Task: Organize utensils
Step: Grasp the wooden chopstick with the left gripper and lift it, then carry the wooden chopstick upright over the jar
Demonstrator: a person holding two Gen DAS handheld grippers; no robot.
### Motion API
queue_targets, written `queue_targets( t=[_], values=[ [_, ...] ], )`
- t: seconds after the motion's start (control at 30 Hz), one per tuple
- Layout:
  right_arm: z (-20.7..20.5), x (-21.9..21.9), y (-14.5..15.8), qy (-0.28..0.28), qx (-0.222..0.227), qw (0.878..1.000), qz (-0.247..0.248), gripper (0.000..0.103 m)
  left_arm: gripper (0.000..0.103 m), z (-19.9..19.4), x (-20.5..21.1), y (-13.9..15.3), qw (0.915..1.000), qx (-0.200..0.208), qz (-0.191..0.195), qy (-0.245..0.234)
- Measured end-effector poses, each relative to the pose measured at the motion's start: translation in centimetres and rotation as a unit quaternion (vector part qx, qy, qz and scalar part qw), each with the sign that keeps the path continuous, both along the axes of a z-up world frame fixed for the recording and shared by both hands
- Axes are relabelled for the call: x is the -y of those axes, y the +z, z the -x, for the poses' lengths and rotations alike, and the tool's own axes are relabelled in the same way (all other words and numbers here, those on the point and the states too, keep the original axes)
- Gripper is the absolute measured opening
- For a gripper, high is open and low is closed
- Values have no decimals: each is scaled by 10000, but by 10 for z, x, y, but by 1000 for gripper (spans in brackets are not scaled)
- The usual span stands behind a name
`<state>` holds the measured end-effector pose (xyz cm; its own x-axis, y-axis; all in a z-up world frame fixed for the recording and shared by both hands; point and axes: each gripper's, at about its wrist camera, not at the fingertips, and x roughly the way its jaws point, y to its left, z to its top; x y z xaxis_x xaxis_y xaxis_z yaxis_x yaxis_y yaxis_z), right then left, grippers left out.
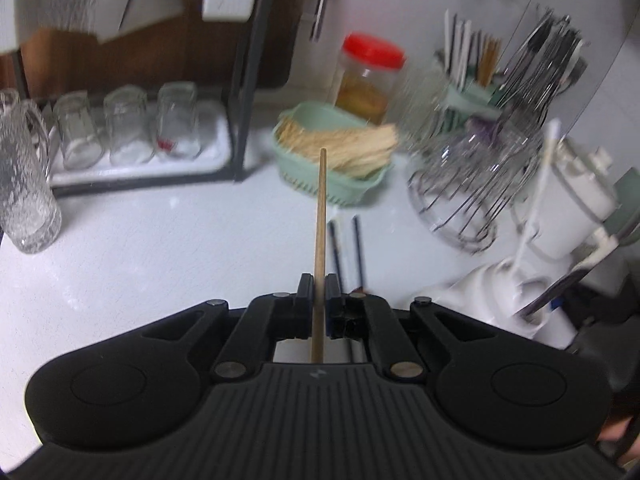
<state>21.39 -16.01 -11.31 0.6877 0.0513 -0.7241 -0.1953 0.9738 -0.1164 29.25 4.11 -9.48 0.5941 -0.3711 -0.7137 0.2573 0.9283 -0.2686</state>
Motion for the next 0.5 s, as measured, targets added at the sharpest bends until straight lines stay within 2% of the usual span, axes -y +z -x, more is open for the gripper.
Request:
queue_targets(
  t=[0.23,0.5],
  values=[
    [4,-2,-1,414,83,9991,-35,92,6,7,29,46,9980,584,135,-195],
    [5,-1,0,640,116,9979,-40,92,6,12,58,95,9894,1240,518,-558]
  ],
)
